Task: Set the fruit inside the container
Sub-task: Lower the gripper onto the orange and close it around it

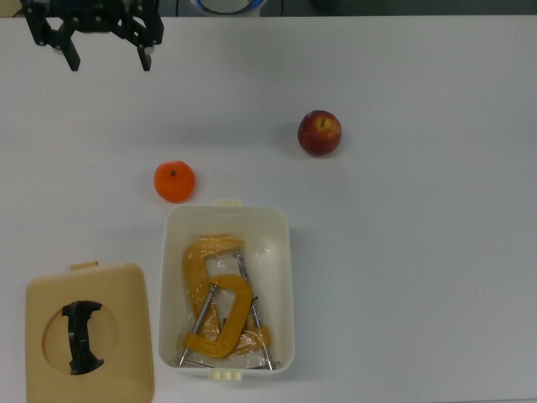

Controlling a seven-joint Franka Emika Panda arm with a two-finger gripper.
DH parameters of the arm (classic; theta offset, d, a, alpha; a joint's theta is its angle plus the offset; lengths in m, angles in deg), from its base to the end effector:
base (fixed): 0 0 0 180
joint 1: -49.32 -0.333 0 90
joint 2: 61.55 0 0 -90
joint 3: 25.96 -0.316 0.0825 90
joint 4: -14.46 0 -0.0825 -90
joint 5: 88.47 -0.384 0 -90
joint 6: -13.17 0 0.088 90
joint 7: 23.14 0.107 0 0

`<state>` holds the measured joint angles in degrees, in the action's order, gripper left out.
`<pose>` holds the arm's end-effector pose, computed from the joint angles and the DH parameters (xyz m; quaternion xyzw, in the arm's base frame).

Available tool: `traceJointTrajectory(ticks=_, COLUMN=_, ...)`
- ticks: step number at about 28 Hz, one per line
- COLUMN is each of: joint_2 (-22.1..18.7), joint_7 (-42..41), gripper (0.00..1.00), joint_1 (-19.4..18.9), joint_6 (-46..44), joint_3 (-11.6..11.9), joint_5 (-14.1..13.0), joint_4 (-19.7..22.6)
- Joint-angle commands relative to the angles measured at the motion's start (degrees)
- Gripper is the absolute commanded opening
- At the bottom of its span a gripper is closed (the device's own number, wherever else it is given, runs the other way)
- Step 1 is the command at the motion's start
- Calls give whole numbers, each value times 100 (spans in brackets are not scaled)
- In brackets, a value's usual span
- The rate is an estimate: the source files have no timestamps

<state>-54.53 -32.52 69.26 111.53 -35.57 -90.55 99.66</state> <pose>0.5955 -0.1116 0.6082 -0.9981 0.0111 -0.0584 0.0185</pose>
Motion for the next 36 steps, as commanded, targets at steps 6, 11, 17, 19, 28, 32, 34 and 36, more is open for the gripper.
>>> traceJointTrajectory(ticks=6, joint_2=519, joint_7=112, gripper=100, joint_1=-587, joint_6=991, joint_3=-112, joint_5=902, joint_4=954)
traceJointTrajectory(ticks=11, joint_2=809, joint_7=998, gripper=100, joint_1=-754, joint_6=1853, joint_3=-112, joint_5=1455, joint_4=1473)
traceJointTrajectory(ticks=17, joint_2=1266, joint_7=1509, gripper=100, joint_1=-895, joint_6=2029, joint_3=-103, joint_5=1974, joint_4=1474)
traceJointTrajectory(ticks=19, joint_2=1372, joint_7=1536, gripper=100, joint_1=-895, joint_6=2099, joint_3=-94, joint_5=2080, joint_4=1482)
traceJointTrajectory(ticks=28, joint_2=1618, joint_7=1711, gripper=100, joint_1=-878, joint_6=2530, joint_3=-50, joint_5=2607, joint_4=1763)
traceJointTrajectory(ticks=32, joint_2=1697, joint_7=2061, gripper=100, joint_1=-904, joint_6=2653, joint_3=-50, joint_5=2993, joint_4=1939)
traceJointTrajectory(ticks=34, joint_2=1697, joint_7=2229, gripper=100, joint_1=-939, joint_6=2741, joint_3=-50, joint_5=3135, joint_4=2044)
traceJointTrajectory(ticks=36, joint_2=1697, joint_7=2326, gripper=100, joint_1=-965, joint_6=2776, joint_3=-50, joint_5=3223, joint_4=2115)
